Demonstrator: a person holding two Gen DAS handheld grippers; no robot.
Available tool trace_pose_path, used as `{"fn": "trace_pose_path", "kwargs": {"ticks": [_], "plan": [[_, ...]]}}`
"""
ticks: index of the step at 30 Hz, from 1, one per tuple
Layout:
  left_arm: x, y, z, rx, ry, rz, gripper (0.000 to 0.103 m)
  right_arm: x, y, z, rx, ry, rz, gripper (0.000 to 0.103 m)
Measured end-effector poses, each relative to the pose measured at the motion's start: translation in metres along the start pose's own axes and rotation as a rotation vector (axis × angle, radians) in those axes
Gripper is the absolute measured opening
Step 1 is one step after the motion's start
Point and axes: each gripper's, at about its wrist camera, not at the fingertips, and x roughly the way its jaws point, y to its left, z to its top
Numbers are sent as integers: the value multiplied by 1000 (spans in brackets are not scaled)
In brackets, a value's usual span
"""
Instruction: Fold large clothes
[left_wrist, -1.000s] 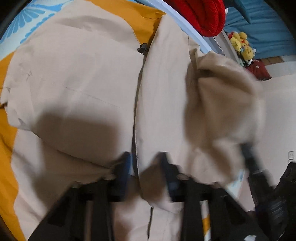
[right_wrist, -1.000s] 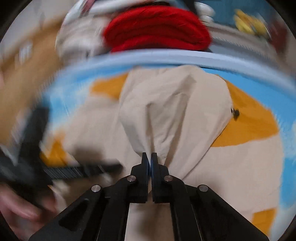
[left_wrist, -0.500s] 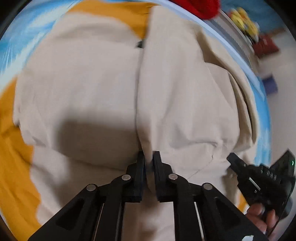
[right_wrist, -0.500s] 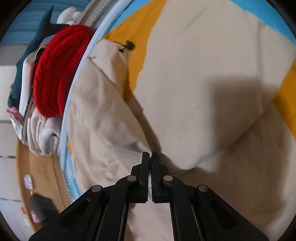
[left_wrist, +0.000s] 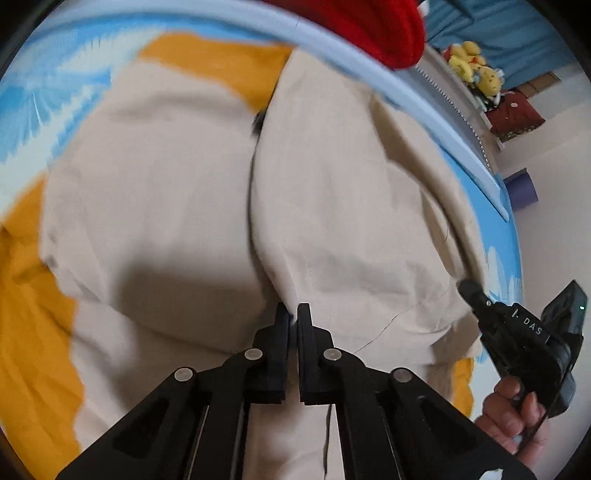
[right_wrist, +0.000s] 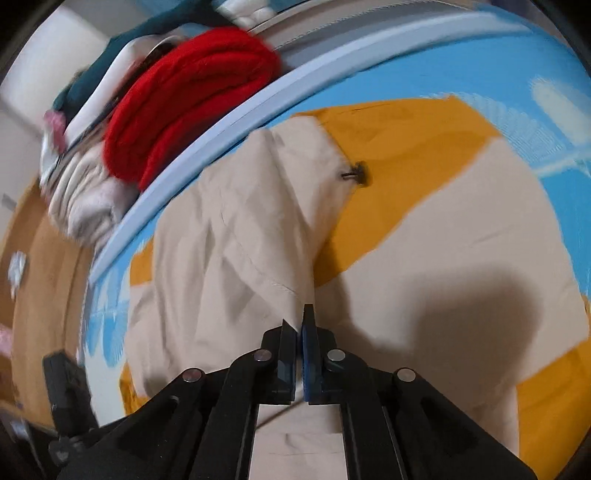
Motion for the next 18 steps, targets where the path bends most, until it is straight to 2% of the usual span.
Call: {"fn": "trace_pose_path", "kwargs": {"ticks": [1, 2, 4, 5, 7, 10, 12, 13, 16, 18], "plan": [[-2, 1, -1, 19, -14, 35, 2, 1, -11, 1, 73, 17, 44, 2], [4, 3, -2, 22, 4, 59, 3, 6, -22, 1, 139, 47, 68, 2], [23, 13, -5, -6, 81, 75, 11, 19, -35, -4, 201, 98, 46, 3], [29, 17, -7, -22, 108, 76, 11, 26, -40, -7, 220, 128, 22, 7], [22, 15, -9, -16, 81, 87, 12, 31, -46, -10, 237, 161, 7, 12], [-10, 1, -13, 79, -50, 135, 15, 17, -29, -3, 141, 108, -55, 30], [-26, -13, -15, 142, -119, 117, 15, 0, -11, 4, 28, 37, -87, 33], [-28, -17, -17, 159, -127, 91, 15, -6, -6, 6, -5, 11, -91, 33], [-9, -34, -16, 188, -70, 27, 15, -25, 10, 6, -104, -90, -110, 33], [20, -39, -17, 194, 35, 48, 18, -26, 17, 4, -159, -104, -91, 34]]}}
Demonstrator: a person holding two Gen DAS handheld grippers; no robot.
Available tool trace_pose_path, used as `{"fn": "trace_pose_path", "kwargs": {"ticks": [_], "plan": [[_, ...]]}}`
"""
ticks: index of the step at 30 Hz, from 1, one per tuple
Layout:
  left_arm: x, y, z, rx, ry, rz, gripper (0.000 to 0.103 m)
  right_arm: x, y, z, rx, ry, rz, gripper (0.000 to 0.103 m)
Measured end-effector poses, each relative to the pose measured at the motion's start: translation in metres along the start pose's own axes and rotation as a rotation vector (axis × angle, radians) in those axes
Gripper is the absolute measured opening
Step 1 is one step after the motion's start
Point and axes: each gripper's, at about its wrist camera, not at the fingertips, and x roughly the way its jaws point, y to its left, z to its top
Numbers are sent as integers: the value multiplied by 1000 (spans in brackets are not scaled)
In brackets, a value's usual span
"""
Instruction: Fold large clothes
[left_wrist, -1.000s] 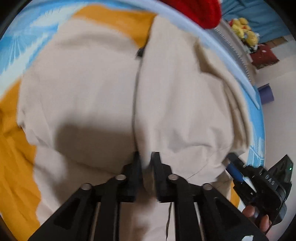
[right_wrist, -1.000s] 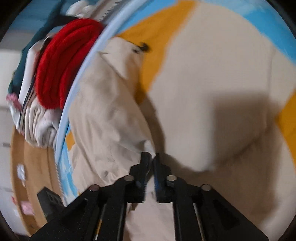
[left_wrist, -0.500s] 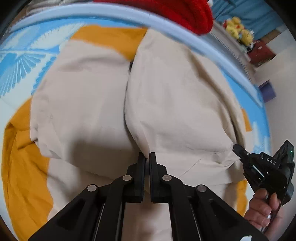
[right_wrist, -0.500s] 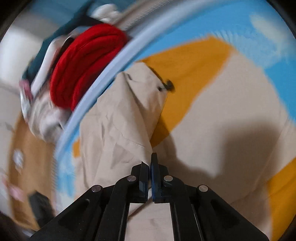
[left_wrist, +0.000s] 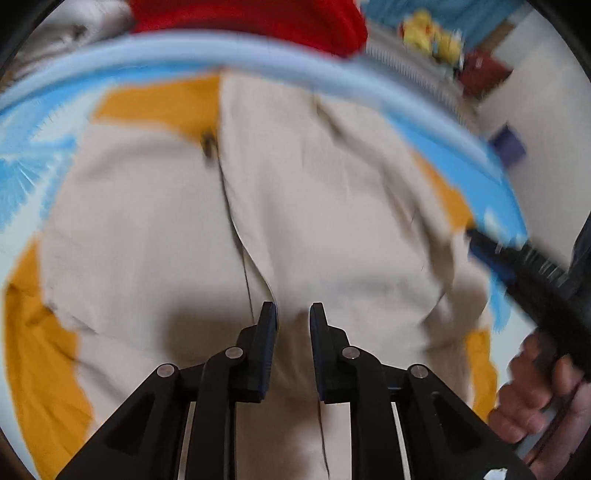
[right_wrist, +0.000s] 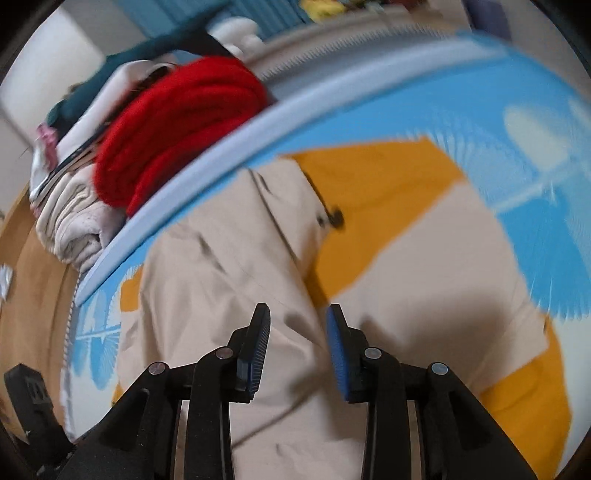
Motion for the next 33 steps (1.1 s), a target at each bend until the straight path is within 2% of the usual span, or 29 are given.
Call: {"fn": "trace_pose_path", "kwargs": {"ticks": [2, 4, 6, 9, 11, 14, 16, 17, 18, 19, 20, 22, 23, 26, 30, 33], "plan": [[26, 9, -10, -14, 114, 101, 20, 15, 4, -2, 7, 57, 36, 34], [23, 23, -11, -88, 112, 71, 23, 38, 5, -9, 40, 160, 19, 34], [10, 34, -6, -163, 80, 83, 23, 54, -5, -18, 53, 261, -74, 34], [-18, 40, 0, -166, -53, 151, 22, 42, -8, -16, 50, 201, -164, 34], [-29, 39, 1, -167, -106, 139, 22, 26, -1, -10, 20, 117, -192, 34], [-34, 26, -3, -105, -132, 76, 22, 4, 18, -4, -34, -9, -123, 34], [-23, 14, -6, -67, -101, 20, 22, 3, 37, -6, -103, -20, -41, 34], [-15, 12, -8, -64, -70, -5, 22, 8, 44, -10, -134, 15, 11, 35], [-5, 12, -11, -65, -21, -22, 22, 14, 46, -12, -140, 44, 21, 35], [2, 14, -16, -63, 29, -26, 23, 22, 46, -17, -143, 88, -3, 36], [20, 16, -21, -55, 120, -1, 23, 37, 46, -24, -158, 163, -49, 38], [26, 18, -23, -64, 137, 18, 22, 61, 40, -38, -180, 299, -104, 39], [22, 18, -22, -75, 138, 16, 22, 61, 36, -40, -167, 303, -115, 39], [0, 16, -17, -69, 86, 11, 22, 41, 38, -28, -151, 237, -99, 39], [-32, 16, -17, -64, -22, 22, 22, -8, 54, -9, -189, 29, -67, 39], [-57, 16, -25, -52, -85, 21, 20, -43, 62, -1, -198, -93, -41, 39]]}}
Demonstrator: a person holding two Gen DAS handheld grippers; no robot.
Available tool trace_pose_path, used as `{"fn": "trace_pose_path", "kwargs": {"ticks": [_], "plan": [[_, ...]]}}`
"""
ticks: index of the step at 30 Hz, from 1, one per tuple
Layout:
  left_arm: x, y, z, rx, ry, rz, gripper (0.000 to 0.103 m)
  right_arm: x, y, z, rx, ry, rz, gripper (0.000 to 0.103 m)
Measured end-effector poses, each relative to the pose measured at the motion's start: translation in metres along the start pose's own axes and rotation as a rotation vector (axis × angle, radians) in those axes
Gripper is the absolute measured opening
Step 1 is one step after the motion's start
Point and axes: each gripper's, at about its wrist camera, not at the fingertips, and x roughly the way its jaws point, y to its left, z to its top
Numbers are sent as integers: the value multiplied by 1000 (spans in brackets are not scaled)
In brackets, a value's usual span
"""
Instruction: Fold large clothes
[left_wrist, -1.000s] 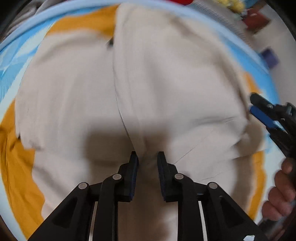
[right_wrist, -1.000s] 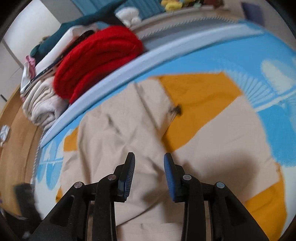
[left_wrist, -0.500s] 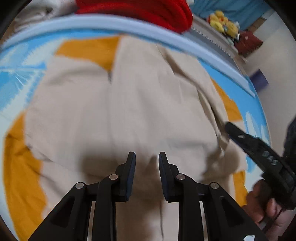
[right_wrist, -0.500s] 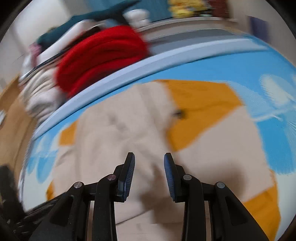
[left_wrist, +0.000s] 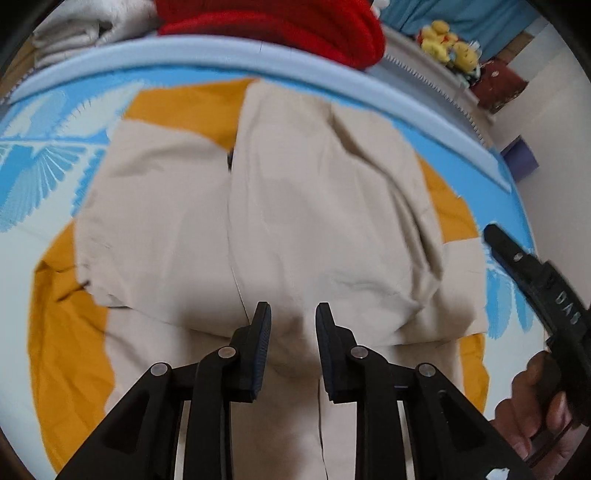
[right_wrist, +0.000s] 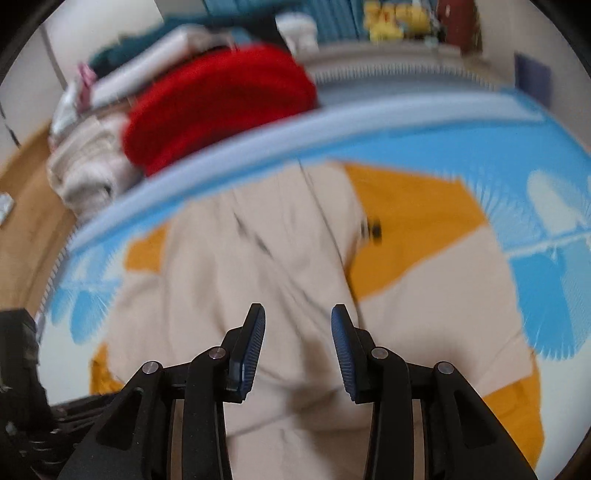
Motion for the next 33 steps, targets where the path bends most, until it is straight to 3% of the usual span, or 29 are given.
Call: {"fn": "trace_pose_path", "kwargs": {"ticks": [3, 6, 11, 13, 14, 15, 21, 25, 26, 27, 28, 30, 33], "plan": [[-29, -6, -1, 60, -68, -2, 20, -33, 6, 12, 4, -104, 6, 39], [-49, -18, 7, 92, -119, -15, 20, -64, 17, 16, -6, -152, 4, 39], [-104, 13, -4, 99, -185, -45, 20, -127, 22, 11, -68, -226, -4, 38], [-126, 21, -13, 120, -215, -40, 13, -155, 20, 4, -91, -258, 8, 29], [-139, 28, -20, 133, -234, -37, 12, -171, 18, 2, -102, -272, 15, 16], [-152, 37, -28, 143, -251, -34, 11, -189, 16, -1, -109, -287, 21, 12], [-199, 109, -92, 49, -210, 10, 8, -297, -23, -33, -60, -372, 5, 12], [-199, 158, -163, 10, -168, 62, 9, -334, -63, -83, -66, -295, -35, 14], [-191, 172, -180, -14, -144, 96, 9, -335, -78, -99, -54, -246, -56, 15], [-180, 185, -192, -60, -70, 141, 8, -334, -93, -115, -32, -198, -70, 16], [-171, 195, -198, -108, -7, 165, 5, -331, -108, -134, -5, -158, -83, 16], [-165, 209, -206, -161, 28, 118, 5, -317, -134, -174, 34, -78, -131, 17], [-148, 214, -212, -116, 85, 152, 5, -282, -163, -211, 101, 131, -167, 17]]}}
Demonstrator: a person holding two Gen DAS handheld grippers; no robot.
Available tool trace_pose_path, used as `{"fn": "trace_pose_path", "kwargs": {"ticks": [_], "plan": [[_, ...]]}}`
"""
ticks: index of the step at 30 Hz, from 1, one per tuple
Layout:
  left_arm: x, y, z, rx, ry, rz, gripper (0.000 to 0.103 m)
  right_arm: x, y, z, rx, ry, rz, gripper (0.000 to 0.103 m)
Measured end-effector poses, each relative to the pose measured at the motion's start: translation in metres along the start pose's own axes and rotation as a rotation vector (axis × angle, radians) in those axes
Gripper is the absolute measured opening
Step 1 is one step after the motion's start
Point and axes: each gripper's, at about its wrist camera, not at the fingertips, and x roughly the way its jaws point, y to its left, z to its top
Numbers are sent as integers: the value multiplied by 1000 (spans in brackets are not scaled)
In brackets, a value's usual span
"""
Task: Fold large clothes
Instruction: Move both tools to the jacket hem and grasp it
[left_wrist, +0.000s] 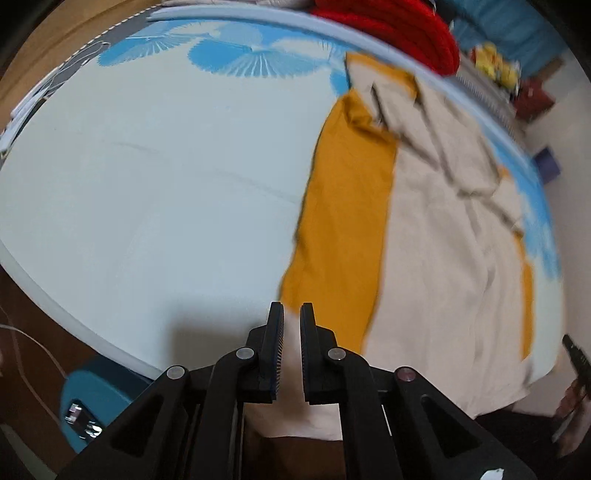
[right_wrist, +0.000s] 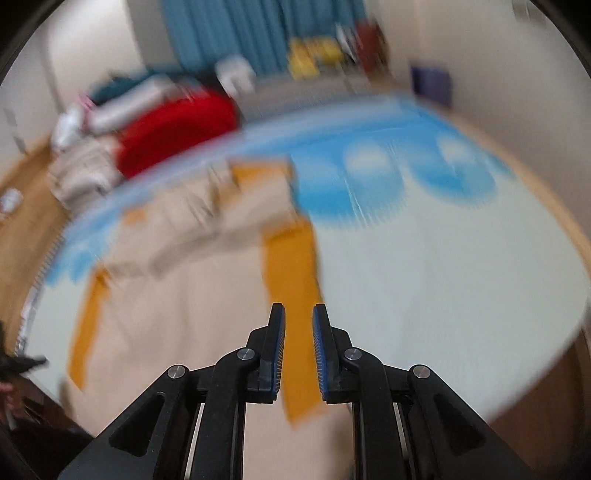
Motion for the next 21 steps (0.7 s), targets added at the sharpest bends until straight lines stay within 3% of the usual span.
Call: {"fn": "trace_pose_path", "kwargs": {"ticks": [3, 5, 7, 9, 15, 19, 20, 21], "plan": [[23, 5, -7, -9, 100, 29, 8, 37, -11, -18, -14, 145, -34, 19], [32, 5, -8, -24, 123, 22, 13, 58, -17, -28, -25, 222, -77, 22], [39, 5, -7, -42, 139, 10, 26, 73, -23, -38, -7, 297, -82, 27], [45, 5, -9, -46, 160, 26, 30, 83, -29, -49, 14, 348, -79, 32], [58, 1, -14, -12, 198, 69, 30, 89, -36, -63, 7, 389, -134, 36], [61, -9, -19, 44, 198, 91, 23, 84, -36, -67, -21, 389, -138, 35], [62, -12, -20, 59, 200, 101, 20, 83, -37, -68, -28, 389, -135, 31], [63, -14, -21, 70, 200, 108, 10, 82, -37, -69, -30, 391, -126, 19]]}}
